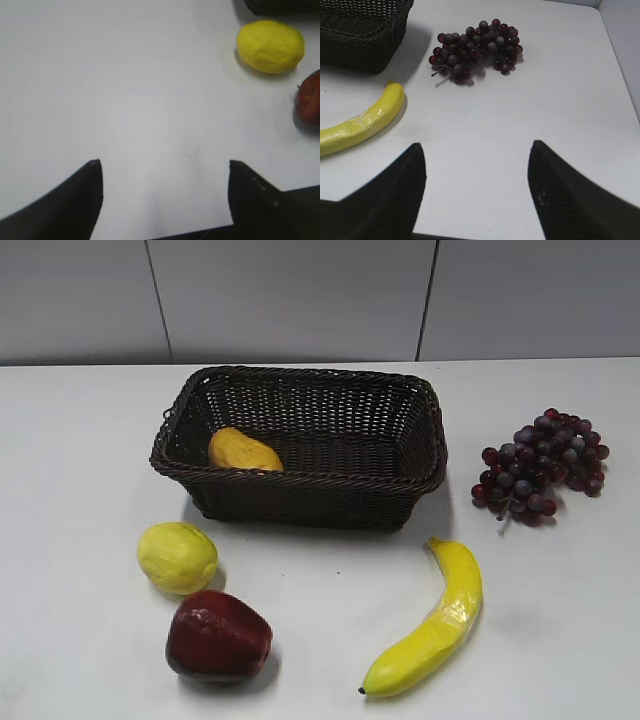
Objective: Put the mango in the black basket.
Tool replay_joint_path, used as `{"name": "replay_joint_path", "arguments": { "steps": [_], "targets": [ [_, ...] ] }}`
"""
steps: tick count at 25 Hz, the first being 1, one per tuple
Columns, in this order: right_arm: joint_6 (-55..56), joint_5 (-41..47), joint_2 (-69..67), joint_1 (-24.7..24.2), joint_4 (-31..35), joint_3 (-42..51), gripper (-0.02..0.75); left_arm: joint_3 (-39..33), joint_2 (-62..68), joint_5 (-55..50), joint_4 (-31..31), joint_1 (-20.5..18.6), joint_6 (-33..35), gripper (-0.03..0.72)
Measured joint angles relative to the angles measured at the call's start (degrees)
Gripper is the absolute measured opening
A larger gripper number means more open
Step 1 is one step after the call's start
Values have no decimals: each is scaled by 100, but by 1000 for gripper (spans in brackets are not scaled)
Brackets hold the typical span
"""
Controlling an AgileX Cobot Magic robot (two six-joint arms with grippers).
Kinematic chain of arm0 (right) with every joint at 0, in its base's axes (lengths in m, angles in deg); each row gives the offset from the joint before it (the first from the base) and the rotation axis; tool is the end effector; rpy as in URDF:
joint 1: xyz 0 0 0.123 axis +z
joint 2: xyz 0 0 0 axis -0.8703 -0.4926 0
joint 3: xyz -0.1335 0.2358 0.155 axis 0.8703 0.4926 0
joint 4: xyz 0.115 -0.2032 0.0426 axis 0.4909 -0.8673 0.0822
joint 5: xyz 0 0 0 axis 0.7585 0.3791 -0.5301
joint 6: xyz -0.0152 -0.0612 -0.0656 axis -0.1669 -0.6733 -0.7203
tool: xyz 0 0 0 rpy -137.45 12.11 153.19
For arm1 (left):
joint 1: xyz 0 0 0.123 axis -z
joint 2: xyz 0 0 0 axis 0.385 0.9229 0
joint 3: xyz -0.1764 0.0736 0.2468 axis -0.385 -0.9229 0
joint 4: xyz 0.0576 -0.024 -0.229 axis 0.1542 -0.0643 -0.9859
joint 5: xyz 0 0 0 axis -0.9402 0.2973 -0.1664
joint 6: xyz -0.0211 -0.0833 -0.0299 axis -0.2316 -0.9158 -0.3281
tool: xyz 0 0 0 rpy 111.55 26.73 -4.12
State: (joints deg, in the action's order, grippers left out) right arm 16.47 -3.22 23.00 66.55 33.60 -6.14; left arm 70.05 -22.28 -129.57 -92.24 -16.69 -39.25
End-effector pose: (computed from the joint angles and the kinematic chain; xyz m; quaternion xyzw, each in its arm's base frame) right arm -0.0455 -0.0028 0.2699 -0.0905 0.8461 0.0127 0.5251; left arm 0.0155 -0.0116 0.2836 0.1368 0.9213 -0.0431 0.3613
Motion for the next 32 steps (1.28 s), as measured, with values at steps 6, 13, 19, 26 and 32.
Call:
{"name": "replay_joint_path", "arguments": {
  "steps": [6,13,19,26,32],
  "targets": [
    [0,0,0,0,0,0,495,-6,-781,14,-5,0,-80,591],
    [-2,0,0,0,0,0,495,-17,-1436,14,-5,0,-127,591],
    [-2,0,0,0,0,0,495,-24,-2024,14,-5,0,-157,591],
    [-2,0,0,0,0,0,494,-43,-2318,14,-9,0,-162,591],
    [-2,0,0,0,0,0,494,-54,-2318,8,-9,0,-162,591]
  ]
}}
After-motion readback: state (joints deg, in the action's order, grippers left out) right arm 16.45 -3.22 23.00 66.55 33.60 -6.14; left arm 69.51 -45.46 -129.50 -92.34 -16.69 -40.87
